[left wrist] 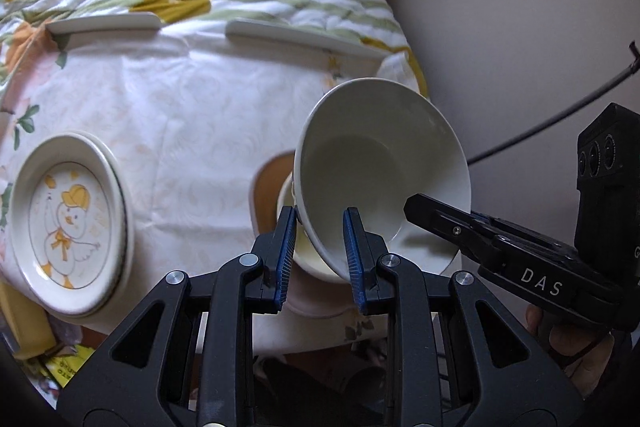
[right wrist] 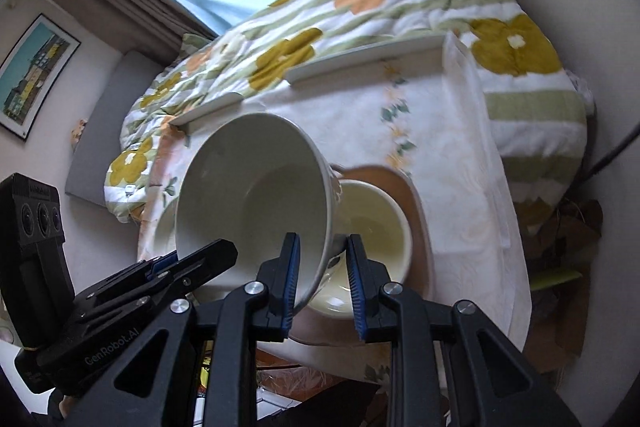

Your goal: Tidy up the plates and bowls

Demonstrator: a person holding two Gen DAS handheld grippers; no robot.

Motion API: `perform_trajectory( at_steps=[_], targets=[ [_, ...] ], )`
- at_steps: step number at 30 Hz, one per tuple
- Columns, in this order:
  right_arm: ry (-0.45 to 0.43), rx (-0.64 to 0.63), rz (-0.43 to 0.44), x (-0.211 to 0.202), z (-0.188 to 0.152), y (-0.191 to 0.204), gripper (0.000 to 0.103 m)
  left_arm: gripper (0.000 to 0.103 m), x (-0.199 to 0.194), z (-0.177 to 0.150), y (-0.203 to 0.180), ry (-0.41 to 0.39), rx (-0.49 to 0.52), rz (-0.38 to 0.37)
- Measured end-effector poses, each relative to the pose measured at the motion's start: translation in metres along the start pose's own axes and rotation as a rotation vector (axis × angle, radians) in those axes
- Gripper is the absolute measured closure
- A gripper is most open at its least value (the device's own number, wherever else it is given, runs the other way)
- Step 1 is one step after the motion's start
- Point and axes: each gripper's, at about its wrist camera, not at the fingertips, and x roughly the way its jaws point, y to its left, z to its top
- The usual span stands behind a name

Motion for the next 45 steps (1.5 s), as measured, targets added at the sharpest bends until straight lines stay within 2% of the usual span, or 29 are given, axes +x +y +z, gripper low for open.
perform_trajectory(
  at_steps=[5,12,18,25,36,45],
  targets=[
    [0.032,0.032,-0.04,0.01,-0.009,-0.015,0.081,0.082,0.029,0.002,0.0,0.087,0.031,0.019],
    [0.062,0.026,-0.081,0.025,-0.015,-0.022,0.081,0.082,0.049,-0.004,-0.003,0.146,0.093,0.091],
    [0.077,0.01,-0.104,0.033,-0.016,-0.024,0.081,0.082,0.057,-0.005,-0.012,0.16,0.156,0.158],
    [0.081,-0.008,-0.114,0.038,-0.017,-0.025,0.081,0.082,0.062,-0.004,-0.013,0.169,0.184,0.194],
    [0.076,-0.06,-0.152,0.039,-0.016,-0.018,0.081,0.082,0.066,-0.002,-0.012,0.163,0.186,0.219],
    [0.08,-0.067,-0.143,0.037,-0.015,-0.019,0.081,0.082,0.064,-0.001,-0.011,0.154,0.17,0.212]
  ],
)
